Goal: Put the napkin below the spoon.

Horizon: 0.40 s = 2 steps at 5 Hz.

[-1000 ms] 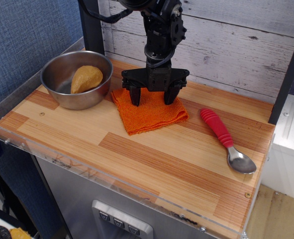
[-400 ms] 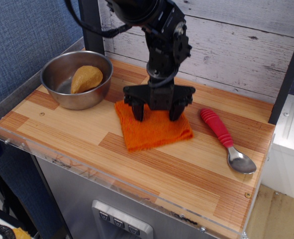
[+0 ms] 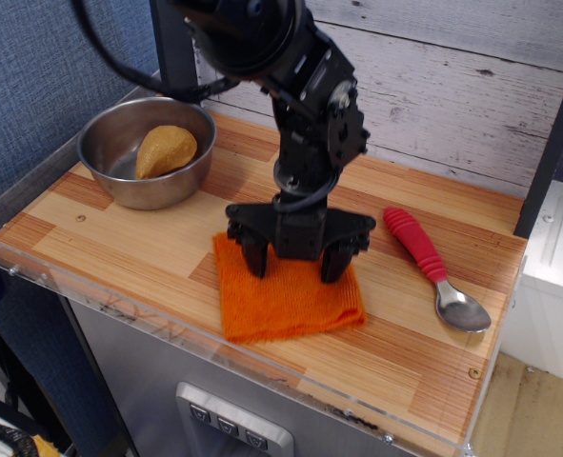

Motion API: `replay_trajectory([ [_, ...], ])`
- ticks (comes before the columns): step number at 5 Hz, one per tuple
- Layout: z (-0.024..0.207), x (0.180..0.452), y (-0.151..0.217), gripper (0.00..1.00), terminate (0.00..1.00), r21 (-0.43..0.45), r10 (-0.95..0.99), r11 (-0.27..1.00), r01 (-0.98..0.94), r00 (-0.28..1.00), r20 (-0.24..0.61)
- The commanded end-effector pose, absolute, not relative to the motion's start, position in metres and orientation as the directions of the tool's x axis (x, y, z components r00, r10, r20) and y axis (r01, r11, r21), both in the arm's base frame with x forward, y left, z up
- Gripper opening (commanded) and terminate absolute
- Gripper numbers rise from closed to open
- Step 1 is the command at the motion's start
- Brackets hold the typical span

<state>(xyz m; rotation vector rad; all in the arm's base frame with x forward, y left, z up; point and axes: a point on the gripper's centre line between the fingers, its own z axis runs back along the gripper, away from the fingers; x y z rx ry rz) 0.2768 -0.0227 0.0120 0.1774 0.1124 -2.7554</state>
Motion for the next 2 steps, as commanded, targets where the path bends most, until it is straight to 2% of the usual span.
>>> replay_trajectory([
  [1, 0.0212, 0.2522, -0.0310, 1.00, 0.00, -0.046, -0.283, -0.955, 0.293, -0.947, -0.154],
  [2, 0.0251, 0.2504, -0.0335, 1.00, 0.00, -0.033, -0.290, -0.954, 0.298, -0.944, -0.155],
])
